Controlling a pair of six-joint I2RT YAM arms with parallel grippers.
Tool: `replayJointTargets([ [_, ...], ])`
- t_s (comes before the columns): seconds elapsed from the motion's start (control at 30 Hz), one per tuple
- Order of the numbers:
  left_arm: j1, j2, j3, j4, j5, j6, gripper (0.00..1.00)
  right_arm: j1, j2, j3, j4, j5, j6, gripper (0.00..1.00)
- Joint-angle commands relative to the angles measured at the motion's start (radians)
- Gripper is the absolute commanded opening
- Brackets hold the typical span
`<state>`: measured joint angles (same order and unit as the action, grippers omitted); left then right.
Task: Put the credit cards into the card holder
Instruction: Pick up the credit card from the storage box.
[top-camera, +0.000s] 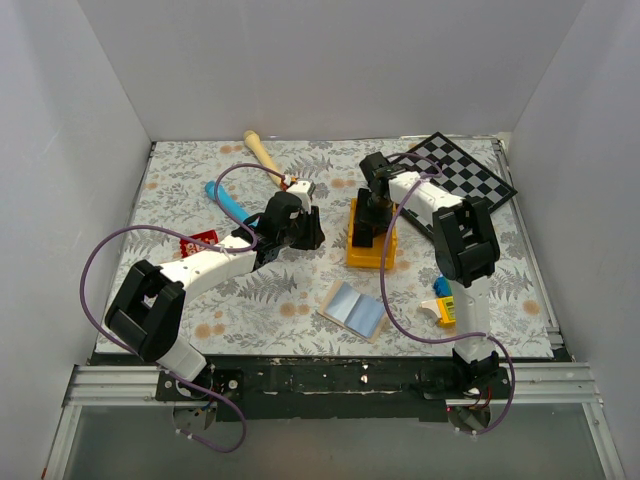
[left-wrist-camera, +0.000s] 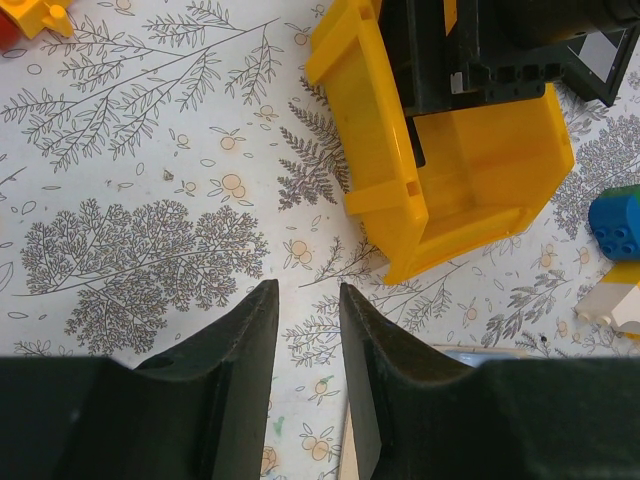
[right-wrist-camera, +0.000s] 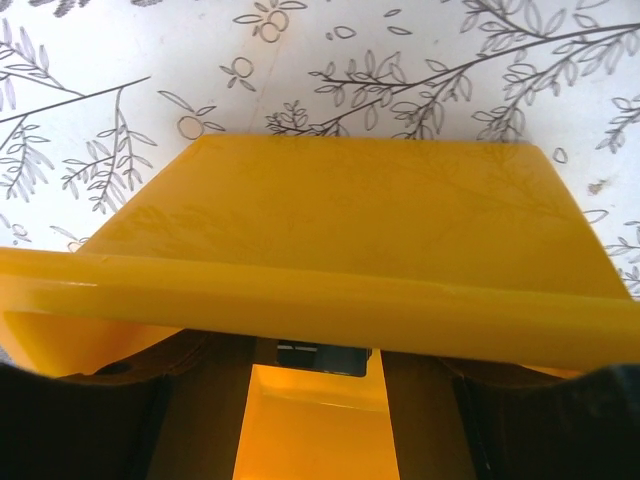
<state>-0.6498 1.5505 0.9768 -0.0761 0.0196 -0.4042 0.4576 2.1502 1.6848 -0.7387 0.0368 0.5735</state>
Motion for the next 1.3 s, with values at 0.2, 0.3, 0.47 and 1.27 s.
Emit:
replayJointTargets([
  [0.2, 0.004, -0.006, 0.016, 0.001, 0.010, 0.002, 0.30, -0.004, -0.049, -0.037, 0.081, -0.097, 0.005, 0.56],
  [0.3, 0.006, -0.003, 0.016, 0.001, 0.013, 0.001, 0.30, -0.004, -0.062, -0.037, 0.079, -0.091, 0.000, 0.56],
  [0.47, 0.004, -0.001, 0.019, 0.002, 0.016, 0.001, 0.30, -0.002, -0.081, -0.036, 0.081, -0.092, -0.001, 0.55],
  [1.27, 0.004, 0.010, 0.026, 0.004, 0.029, -0.001, 0.30, -0.004, -0.130, -0.063, 0.101, -0.121, -0.011, 0.47],
])
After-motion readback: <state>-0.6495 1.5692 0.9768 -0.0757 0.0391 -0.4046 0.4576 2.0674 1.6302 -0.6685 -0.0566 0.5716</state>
